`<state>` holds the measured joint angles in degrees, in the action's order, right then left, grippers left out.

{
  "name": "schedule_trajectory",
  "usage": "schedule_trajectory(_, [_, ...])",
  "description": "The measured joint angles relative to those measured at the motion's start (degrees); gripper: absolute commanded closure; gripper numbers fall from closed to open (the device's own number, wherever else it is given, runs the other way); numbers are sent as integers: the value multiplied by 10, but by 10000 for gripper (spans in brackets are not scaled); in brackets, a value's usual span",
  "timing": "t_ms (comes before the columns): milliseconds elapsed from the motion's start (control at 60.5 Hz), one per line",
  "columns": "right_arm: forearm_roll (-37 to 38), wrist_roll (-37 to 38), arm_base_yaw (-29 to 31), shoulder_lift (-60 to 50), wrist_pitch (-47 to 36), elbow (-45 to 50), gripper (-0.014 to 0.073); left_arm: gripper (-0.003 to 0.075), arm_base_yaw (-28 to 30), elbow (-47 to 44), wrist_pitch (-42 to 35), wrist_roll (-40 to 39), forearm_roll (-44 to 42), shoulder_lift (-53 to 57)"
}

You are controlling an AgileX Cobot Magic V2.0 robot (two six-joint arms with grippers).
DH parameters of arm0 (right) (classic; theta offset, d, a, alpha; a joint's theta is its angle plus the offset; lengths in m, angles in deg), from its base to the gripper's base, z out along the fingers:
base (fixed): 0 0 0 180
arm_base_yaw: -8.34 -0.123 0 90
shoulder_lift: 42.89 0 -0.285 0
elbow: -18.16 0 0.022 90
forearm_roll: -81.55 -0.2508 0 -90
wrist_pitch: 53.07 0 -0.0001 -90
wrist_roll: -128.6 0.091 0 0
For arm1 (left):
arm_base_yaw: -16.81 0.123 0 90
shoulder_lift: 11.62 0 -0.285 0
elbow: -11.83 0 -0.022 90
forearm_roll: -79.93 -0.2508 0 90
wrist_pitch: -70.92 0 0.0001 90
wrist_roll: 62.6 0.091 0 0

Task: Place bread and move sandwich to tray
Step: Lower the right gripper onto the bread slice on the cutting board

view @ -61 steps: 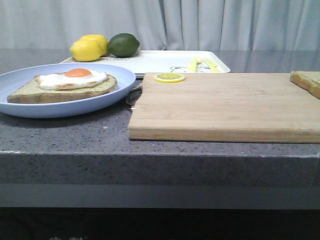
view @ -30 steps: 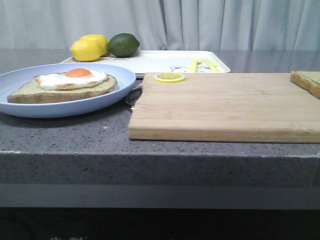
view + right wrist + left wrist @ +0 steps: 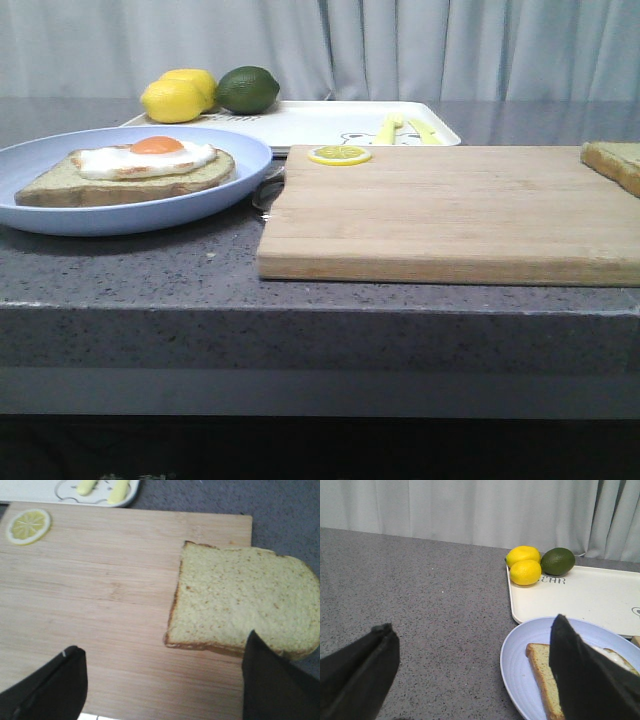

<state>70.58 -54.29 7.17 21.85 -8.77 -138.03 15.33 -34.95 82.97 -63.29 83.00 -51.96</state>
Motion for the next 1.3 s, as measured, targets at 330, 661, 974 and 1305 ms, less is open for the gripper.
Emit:
schedule_trajectory(330, [-20,-29,135,170,56,-119,-42,135,0,0,0,0,0,0])
schedule_trajectory(661, [-169,-188,264,344,223,-250,-42,135,0,0,0,0,0,0])
schedule_trajectory(974, [-193,-217,284,476,250,-317,-42,135,0,0,0,0,0,0])
schedule_trajectory(1305, [-202,-240,283,492,251,-319,-42,135,0,0,0,0,0,0])
